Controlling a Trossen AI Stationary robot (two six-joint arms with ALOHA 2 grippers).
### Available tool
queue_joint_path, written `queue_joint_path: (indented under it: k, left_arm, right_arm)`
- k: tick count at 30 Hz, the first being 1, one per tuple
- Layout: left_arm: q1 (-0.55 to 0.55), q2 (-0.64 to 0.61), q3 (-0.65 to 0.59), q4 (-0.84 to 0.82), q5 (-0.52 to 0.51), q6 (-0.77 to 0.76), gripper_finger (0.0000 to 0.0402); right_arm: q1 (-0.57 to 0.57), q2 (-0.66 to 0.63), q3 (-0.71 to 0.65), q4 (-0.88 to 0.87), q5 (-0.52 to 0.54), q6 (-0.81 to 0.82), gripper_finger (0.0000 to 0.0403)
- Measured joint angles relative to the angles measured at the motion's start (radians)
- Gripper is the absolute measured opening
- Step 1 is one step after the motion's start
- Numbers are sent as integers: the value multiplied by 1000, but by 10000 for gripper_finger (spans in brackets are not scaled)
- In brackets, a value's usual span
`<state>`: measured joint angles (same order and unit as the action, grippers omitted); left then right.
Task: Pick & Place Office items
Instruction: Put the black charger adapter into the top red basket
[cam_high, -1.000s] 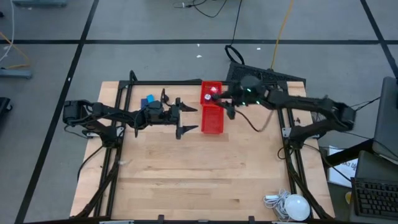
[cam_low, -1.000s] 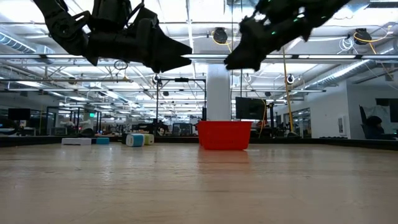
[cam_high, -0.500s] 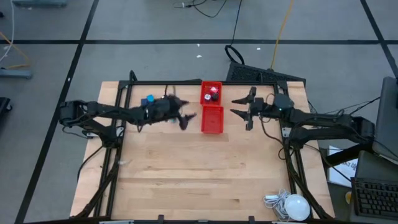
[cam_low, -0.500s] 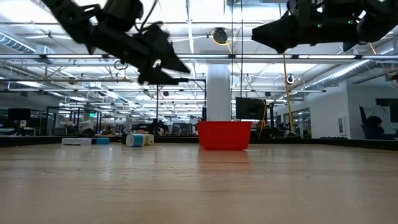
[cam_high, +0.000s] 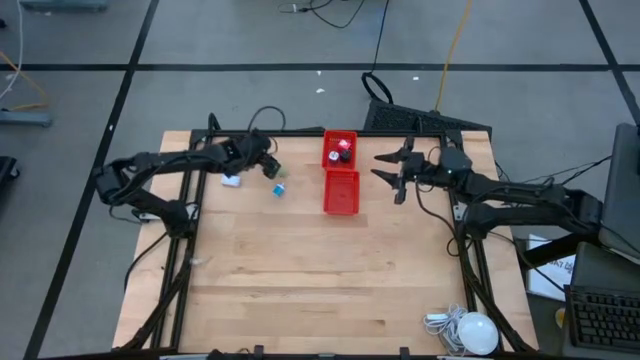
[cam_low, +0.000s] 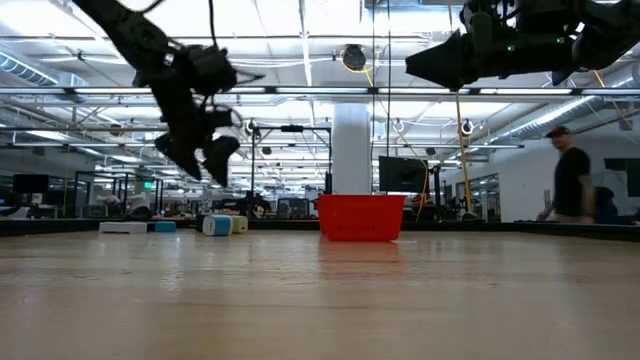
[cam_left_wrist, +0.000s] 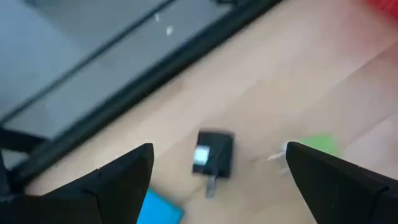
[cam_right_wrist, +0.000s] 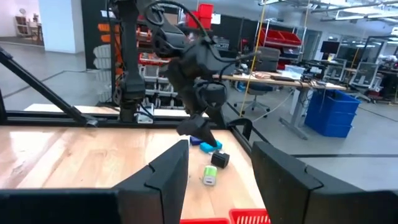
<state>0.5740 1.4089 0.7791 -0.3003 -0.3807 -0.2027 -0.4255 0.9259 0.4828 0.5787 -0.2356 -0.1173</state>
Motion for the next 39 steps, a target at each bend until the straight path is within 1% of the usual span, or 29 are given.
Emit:
queue_joint_path:
  k: [4, 7, 10, 12, 15, 18, 24, 27, 34, 39]
  left_arm:
    - [89, -1, -54, 67, 127, 40, 365]
    - [120, 9, -103, 143, 176, 43, 365]
    - [133, 27, -141, 212, 180, 43, 365]
    - [133, 50, -155, 220, 179, 43, 365]
    - [132, 80, -156, 232, 178, 43, 365]
    - [132, 116, -156, 247, 152, 43, 365]
    - [131, 184, -156, 350, 155, 42, 360]
    - [131, 212, -155, 377, 176, 37, 336]
    - [125, 230, -152, 384, 191, 37, 241]
    - [103, 232, -152, 387, 177, 89, 193]
  right_arm:
    - [0, 9, 0, 1, -1, 0, 164]
    - [0, 10, 0, 2, -1, 0, 164]
    - [0, 10, 0, 16, -1, 0, 164]
    - [0, 10, 0, 16, -1, 0, 164]
    - [0, 10, 0, 16, -1, 0, 164]
    - [0, 10, 0, 15, -1, 0, 164]
    - [0, 10, 0, 15, -2, 0, 164]
    - [0, 10, 0, 8, -2, 0, 164]
    - [0, 10, 0, 8, -2, 0, 164]
    - [0, 10, 0, 7, -2, 0, 164]
